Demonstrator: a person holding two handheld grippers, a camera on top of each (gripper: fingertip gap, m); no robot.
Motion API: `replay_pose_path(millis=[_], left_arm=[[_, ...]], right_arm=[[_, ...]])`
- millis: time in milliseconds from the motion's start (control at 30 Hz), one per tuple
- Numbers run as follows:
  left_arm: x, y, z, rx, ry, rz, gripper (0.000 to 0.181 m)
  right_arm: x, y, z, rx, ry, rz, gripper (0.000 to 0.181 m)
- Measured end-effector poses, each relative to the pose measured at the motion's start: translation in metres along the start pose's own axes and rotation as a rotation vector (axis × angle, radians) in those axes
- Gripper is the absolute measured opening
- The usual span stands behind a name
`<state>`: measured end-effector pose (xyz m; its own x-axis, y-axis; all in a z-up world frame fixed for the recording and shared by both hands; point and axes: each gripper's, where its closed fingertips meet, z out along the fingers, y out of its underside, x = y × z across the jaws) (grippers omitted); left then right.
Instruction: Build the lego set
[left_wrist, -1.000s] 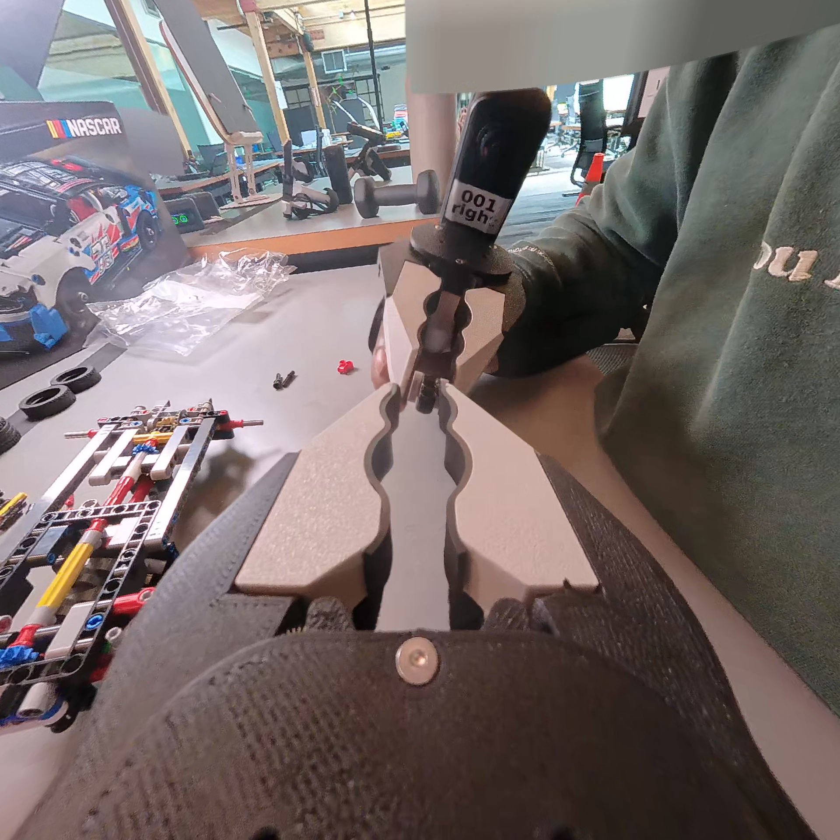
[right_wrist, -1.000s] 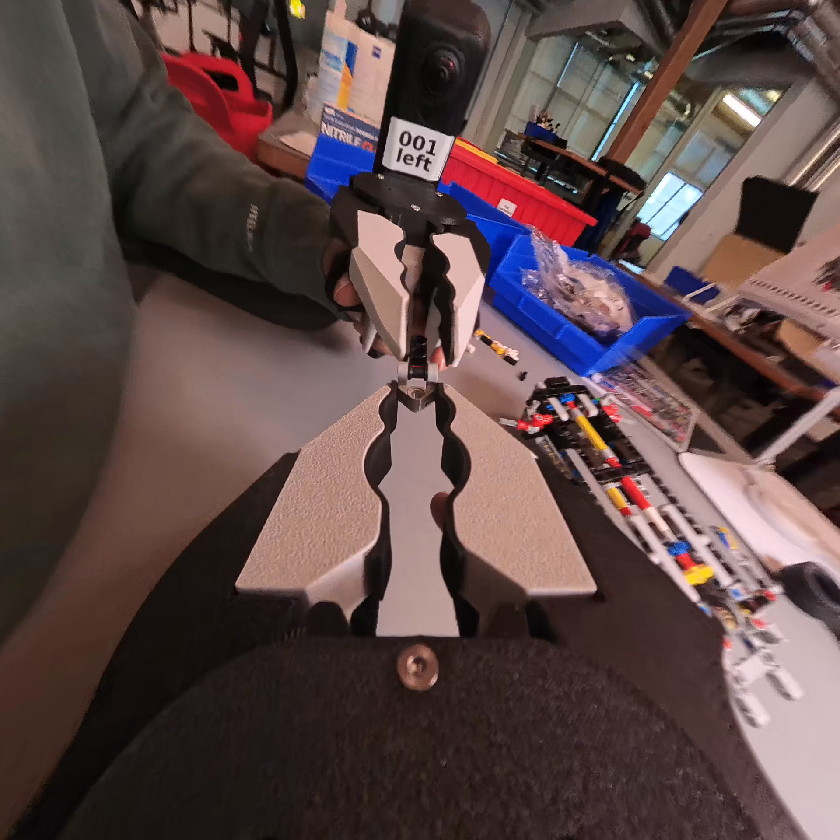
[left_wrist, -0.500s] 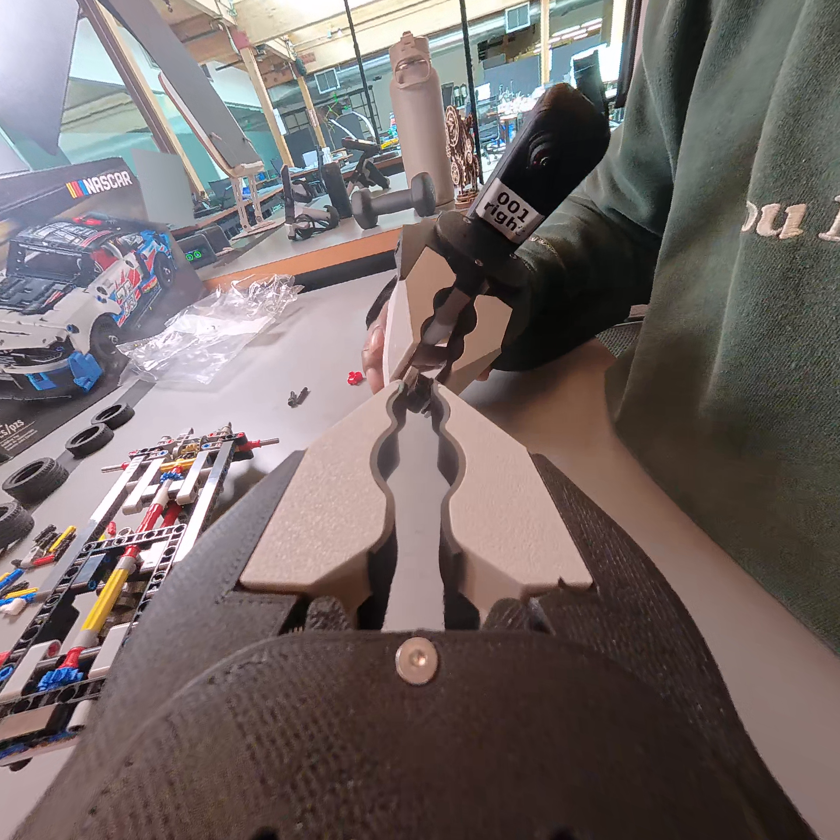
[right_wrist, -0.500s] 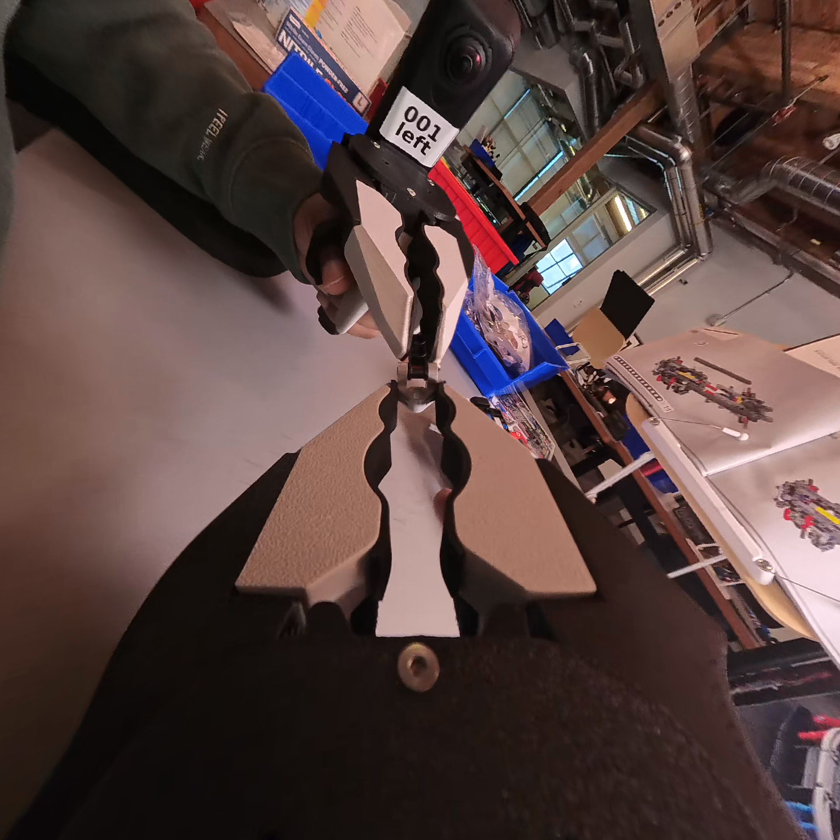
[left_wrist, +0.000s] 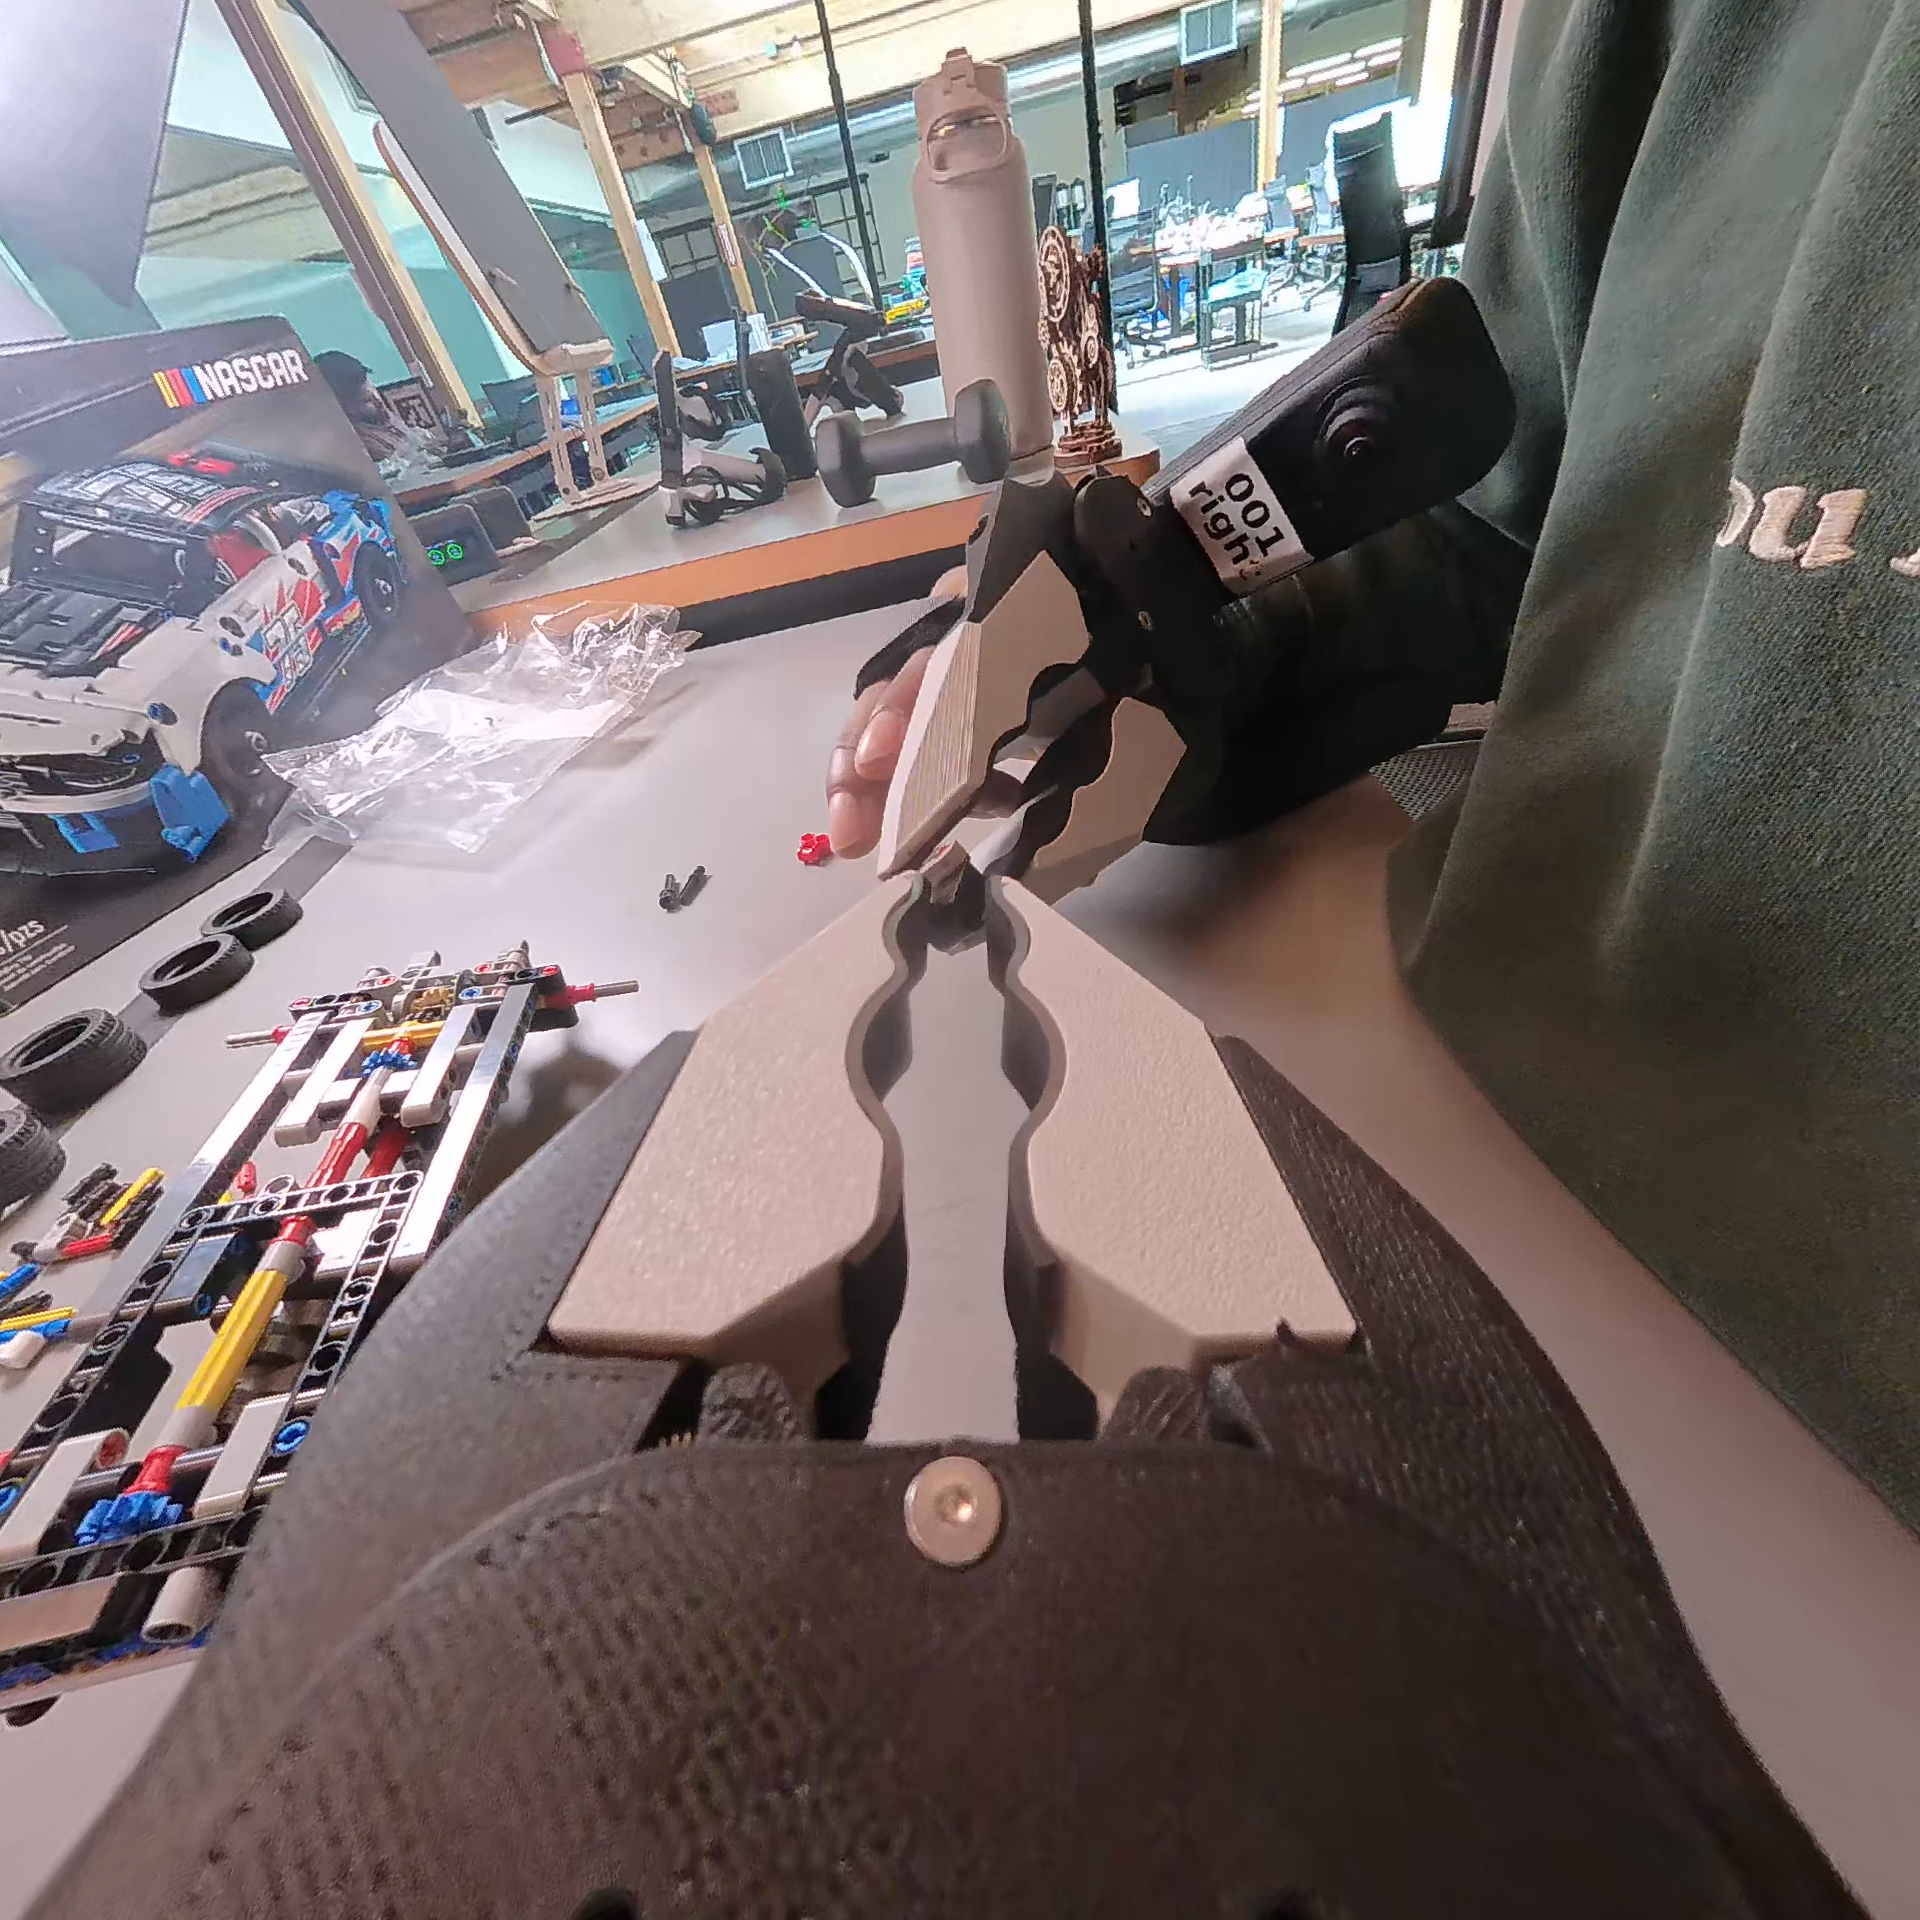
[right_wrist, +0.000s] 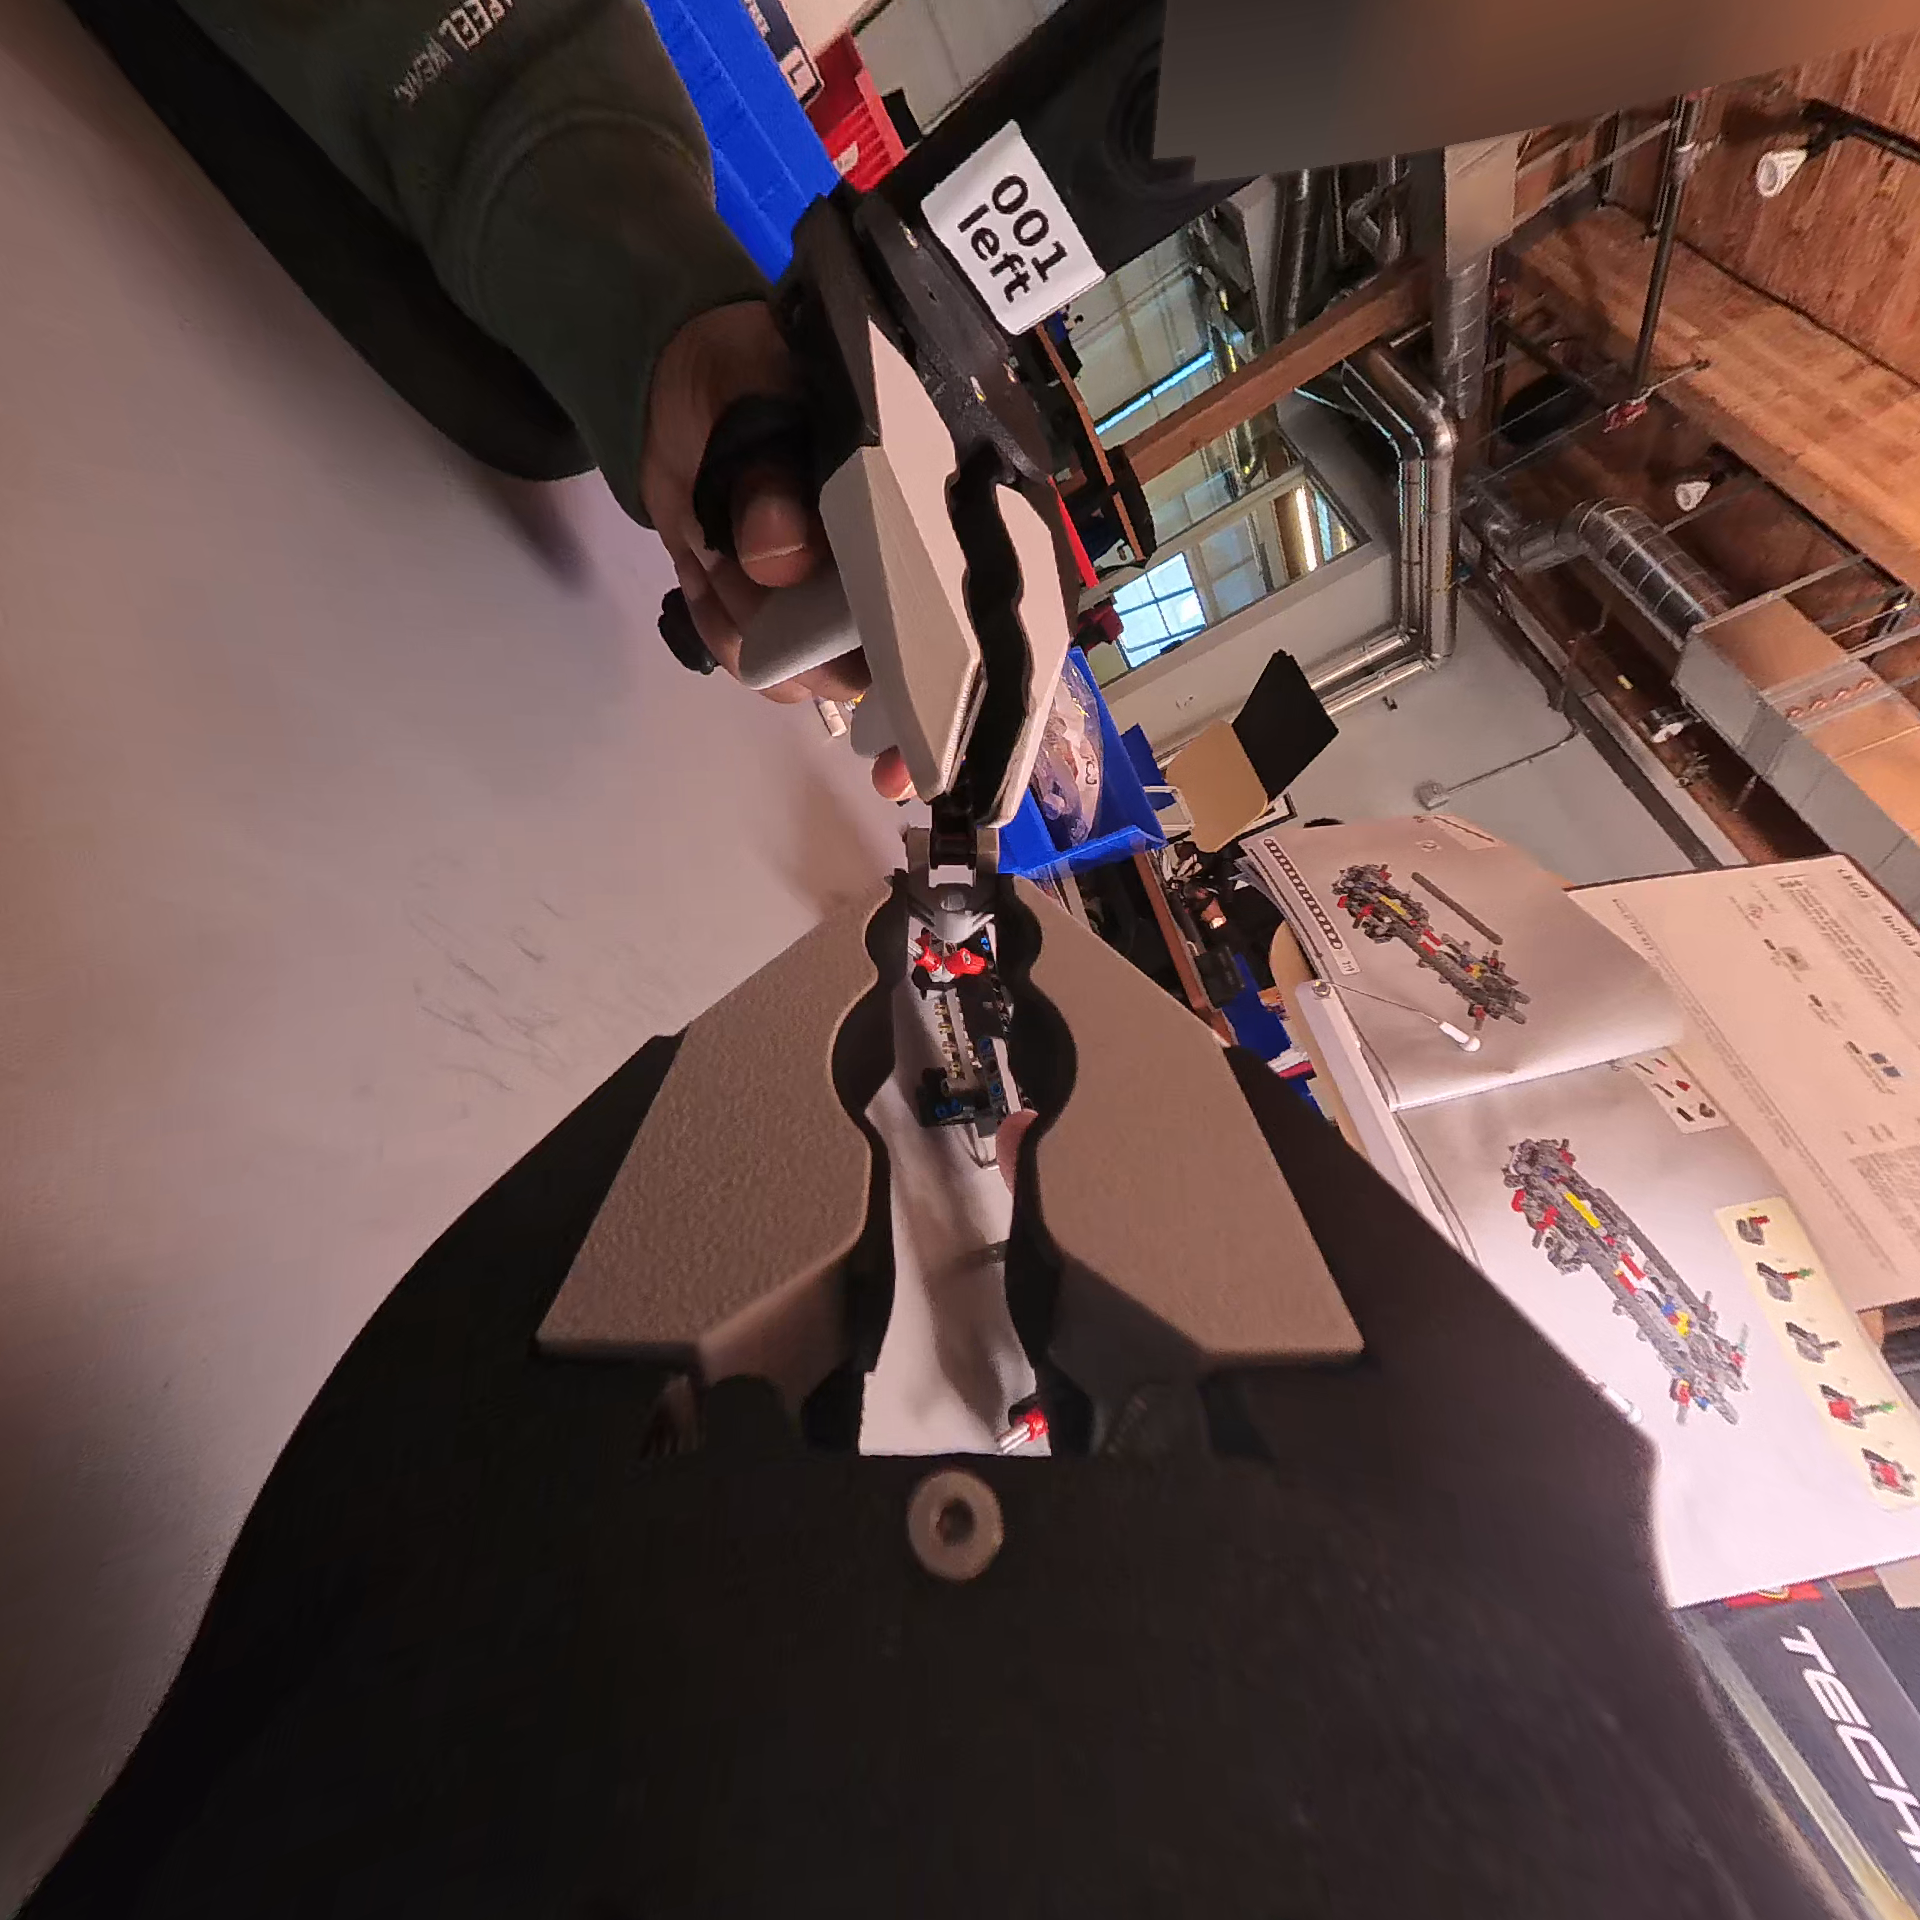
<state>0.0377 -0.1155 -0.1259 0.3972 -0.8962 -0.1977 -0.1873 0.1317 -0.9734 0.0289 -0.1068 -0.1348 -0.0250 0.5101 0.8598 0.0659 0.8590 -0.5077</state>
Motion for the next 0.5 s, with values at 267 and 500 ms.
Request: replay_pose_path(millis=[267,500], left_arm=[[-0.006,0.005,0.0,-0.015,-0.025,-0.018,0.013],[-0.009,0.01,0.002,-0.041,-0.049,-0.027,0.008]], right_arm=[[-0.003,0.008,0.003,0.017,-0.112,0.398,0.013],[-0.005,0.003,0.003,0.081,-0.239,0.759,0.013]])
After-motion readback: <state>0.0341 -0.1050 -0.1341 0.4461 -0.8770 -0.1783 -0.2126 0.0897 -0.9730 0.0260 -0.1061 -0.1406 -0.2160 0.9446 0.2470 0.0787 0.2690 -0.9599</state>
